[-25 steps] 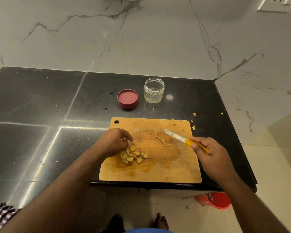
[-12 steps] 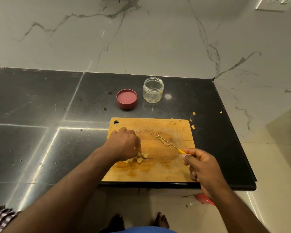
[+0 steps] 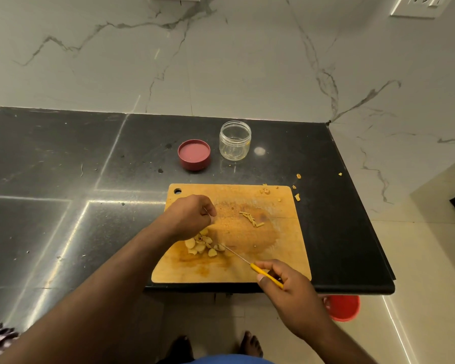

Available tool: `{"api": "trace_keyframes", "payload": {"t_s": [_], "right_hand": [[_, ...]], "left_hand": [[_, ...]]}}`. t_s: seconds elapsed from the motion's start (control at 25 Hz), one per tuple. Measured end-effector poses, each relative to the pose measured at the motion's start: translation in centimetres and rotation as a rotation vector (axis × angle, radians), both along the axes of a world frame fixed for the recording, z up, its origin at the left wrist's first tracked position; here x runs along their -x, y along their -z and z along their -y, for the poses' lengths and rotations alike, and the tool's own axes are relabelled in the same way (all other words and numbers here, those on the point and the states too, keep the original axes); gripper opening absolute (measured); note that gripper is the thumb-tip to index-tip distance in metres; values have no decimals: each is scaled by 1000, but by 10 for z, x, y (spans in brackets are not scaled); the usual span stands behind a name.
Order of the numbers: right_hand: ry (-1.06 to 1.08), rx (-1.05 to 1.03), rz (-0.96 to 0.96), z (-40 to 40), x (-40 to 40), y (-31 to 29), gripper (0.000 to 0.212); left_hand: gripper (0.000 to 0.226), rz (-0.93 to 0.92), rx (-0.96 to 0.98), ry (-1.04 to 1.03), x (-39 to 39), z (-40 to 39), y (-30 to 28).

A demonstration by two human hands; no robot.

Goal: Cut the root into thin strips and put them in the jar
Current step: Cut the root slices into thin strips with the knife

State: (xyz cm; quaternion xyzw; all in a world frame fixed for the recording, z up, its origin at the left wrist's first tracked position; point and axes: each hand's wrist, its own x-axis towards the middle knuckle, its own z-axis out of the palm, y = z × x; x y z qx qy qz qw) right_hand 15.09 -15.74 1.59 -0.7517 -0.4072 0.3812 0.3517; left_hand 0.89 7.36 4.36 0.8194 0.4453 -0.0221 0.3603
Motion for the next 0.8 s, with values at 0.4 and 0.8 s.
{"api": "trace_keyframes", "payload": {"t_s": [0.4, 0.8], "right_hand": [[173, 1, -20, 4, -18, -3, 27], [-6, 17, 213, -4, -5, -12, 46]], "left_hand": [[11, -87, -64, 59, -42, 14, 19], [21, -118, -251, 18, -35, 18, 36]]}}
